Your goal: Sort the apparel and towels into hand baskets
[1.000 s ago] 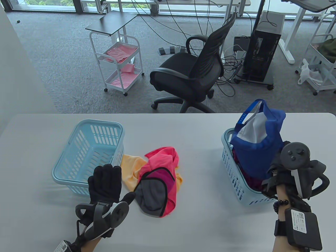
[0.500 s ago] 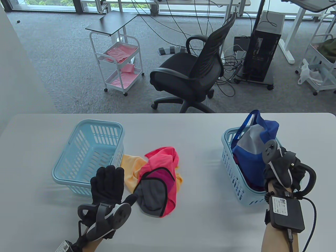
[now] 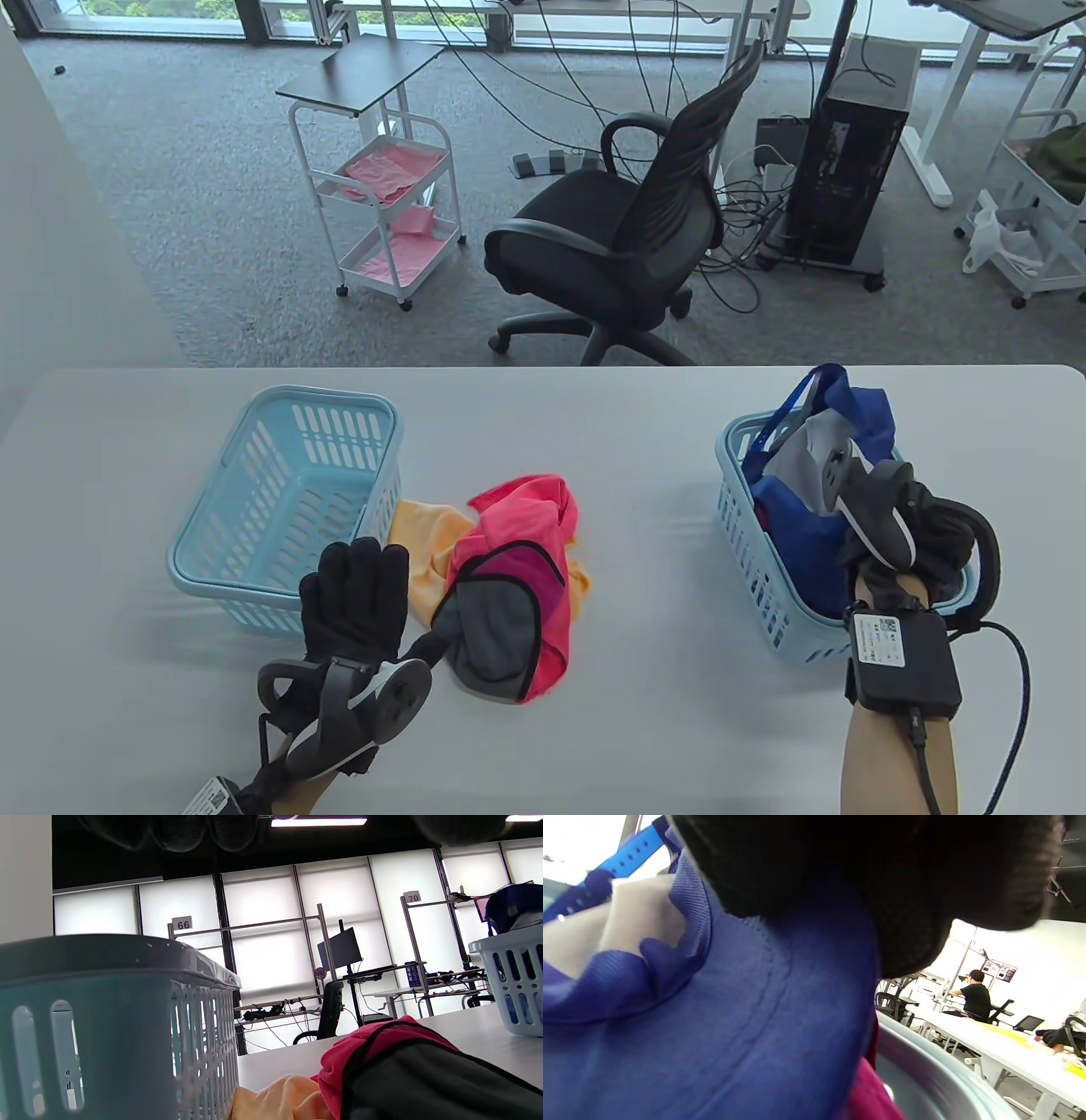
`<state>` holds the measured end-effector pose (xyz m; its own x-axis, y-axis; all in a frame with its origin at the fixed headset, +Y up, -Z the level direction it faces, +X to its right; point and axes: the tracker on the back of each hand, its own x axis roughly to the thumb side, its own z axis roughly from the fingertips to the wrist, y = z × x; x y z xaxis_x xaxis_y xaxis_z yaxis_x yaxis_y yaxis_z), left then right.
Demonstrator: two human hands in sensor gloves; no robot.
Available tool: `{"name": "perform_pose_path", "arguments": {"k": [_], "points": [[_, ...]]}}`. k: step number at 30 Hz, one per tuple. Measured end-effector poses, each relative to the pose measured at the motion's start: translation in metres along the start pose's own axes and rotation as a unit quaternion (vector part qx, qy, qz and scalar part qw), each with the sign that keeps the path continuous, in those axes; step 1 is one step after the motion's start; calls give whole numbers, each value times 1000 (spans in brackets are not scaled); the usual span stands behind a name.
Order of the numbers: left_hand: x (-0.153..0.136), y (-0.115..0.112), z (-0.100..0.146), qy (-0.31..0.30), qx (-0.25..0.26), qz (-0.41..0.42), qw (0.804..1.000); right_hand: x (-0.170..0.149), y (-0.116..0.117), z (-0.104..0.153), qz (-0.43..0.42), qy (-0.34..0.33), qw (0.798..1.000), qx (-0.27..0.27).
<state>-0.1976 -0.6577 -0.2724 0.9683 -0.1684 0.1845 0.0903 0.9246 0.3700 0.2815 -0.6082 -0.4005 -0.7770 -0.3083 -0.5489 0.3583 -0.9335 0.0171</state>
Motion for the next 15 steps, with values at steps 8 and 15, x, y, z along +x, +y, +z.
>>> {"name": "perform_pose_path", "arguments": {"k": [8, 15], "points": [[0, 0, 0, -2, -2, 2, 1000, -20, 1, -2, 2, 22, 999, 40], [1, -2, 0, -9, -12, 10, 1000, -33, -36, 25, -24, 34, 999, 7]]}}
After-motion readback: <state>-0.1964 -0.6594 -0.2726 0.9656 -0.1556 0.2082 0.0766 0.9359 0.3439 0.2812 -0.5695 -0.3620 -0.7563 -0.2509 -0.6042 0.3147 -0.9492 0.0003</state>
